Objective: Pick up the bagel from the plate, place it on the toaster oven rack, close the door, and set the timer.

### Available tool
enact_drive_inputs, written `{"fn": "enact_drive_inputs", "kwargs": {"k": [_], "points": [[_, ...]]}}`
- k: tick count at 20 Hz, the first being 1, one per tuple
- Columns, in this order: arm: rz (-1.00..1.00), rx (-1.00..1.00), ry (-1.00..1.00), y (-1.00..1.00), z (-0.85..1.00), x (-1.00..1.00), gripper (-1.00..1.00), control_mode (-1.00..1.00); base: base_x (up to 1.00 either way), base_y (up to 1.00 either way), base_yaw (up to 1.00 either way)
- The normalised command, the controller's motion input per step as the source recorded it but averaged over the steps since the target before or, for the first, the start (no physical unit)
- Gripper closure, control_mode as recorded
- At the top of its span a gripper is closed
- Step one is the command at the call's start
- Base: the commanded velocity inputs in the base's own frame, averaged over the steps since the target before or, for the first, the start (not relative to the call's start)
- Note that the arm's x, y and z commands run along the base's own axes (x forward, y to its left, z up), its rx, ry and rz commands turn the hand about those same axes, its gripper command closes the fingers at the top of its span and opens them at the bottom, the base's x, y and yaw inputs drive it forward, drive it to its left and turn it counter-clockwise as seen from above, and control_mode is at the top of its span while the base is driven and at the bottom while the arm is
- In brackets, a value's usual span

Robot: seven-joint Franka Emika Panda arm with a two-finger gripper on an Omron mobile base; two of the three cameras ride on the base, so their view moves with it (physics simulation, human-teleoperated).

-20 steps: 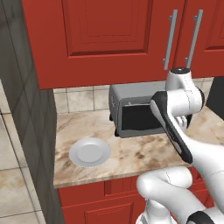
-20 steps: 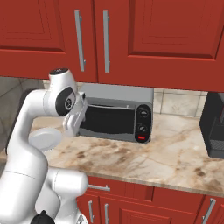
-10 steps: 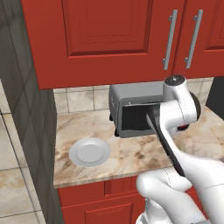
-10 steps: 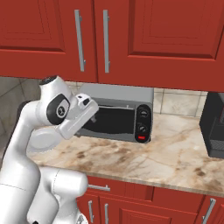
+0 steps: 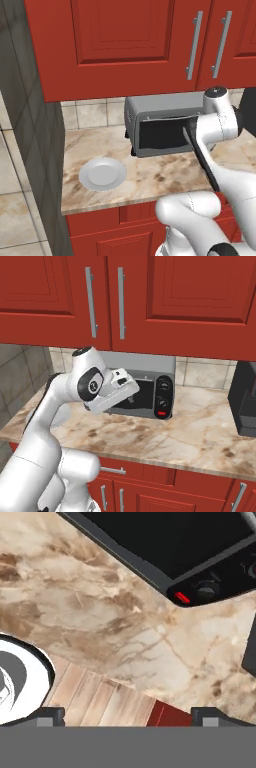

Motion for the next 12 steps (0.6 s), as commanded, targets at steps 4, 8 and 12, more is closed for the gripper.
{"fn": "enact_drive_inputs", "kwargs": {"k": [4, 8, 12], "points": [[-0.23, 0.21, -0.03, -0.66, 0.00, 0.20, -1.00, -1.00, 0.00, 0.00, 0.00], [-0.15, 0.24, -0.06, -0.52, -0.02, 0.08, -1.00, -1.00, 0.00, 0.00, 0.00], [-0.10, 0.23, -0.13, -0.33, -0.14, 0.00, -1.00, -1.00, 0.00, 0.00, 0.00]]}}
